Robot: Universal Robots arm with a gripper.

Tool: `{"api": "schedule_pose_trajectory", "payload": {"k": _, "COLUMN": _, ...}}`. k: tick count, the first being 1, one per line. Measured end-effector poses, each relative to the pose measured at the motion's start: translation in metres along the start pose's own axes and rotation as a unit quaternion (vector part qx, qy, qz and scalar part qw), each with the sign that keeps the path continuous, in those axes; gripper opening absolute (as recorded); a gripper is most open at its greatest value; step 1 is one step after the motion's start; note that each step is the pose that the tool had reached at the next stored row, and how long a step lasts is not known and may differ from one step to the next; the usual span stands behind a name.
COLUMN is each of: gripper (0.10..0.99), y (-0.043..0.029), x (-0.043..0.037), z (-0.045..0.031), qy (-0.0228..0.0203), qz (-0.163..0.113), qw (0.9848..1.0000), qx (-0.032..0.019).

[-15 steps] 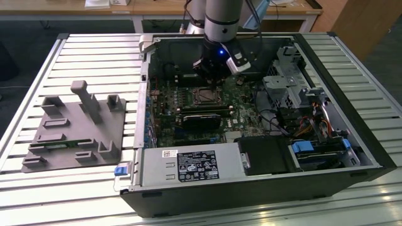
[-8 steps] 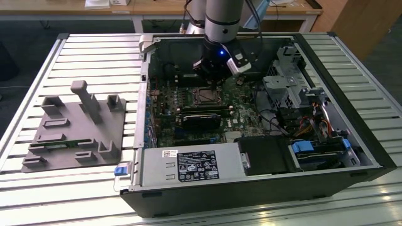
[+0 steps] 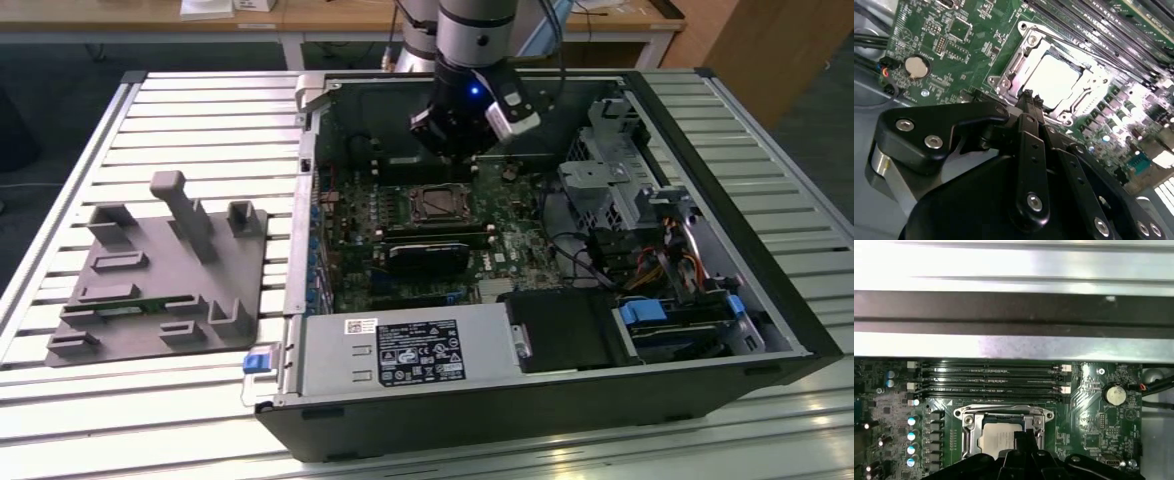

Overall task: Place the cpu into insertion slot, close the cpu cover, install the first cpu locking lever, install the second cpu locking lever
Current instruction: 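Install the second cpu locking lever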

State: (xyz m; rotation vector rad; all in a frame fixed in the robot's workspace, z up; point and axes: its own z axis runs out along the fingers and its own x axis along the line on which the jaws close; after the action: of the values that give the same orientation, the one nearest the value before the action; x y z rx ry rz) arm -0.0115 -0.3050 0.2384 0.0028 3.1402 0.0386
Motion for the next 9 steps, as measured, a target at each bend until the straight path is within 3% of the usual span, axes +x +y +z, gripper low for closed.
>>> {"api": "schedule_pose_trajectory", "payload": {"k": 4, "gripper": 0.106, "y": -0.0081, "x": 0.0001, "z": -0.0005, "qy": 0.0000, "qz": 0.000, "qw": 1.0000, "qx": -0.0061}}
{"api": "schedule_pose_trajectory", "payload": {"k": 9, "gripper": 0.106, "y": -0.0129, "x": 0.0006, "z": -0.0003, "qy": 0.0001, "qz": 0.000, "qw": 1.0000, "qx": -0.0068}}
